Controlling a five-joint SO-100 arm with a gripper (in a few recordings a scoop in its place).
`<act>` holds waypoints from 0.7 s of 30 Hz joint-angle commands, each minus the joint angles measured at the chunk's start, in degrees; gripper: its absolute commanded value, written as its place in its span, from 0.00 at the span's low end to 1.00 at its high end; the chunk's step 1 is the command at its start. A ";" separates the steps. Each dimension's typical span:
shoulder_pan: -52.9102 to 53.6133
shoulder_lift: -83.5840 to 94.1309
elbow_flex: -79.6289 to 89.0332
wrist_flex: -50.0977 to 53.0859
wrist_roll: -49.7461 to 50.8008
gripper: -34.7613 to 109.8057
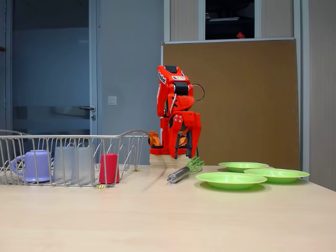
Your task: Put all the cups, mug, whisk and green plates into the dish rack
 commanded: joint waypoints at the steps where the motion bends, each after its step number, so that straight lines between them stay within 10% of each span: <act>1: -1.58 0.09 0.53 -1.93 4.13 0.38; 12: 8.00 -8.79 -21.97 24.79 -66.97 0.35; 21: 6.86 -10.11 -24.08 35.51 -93.08 0.26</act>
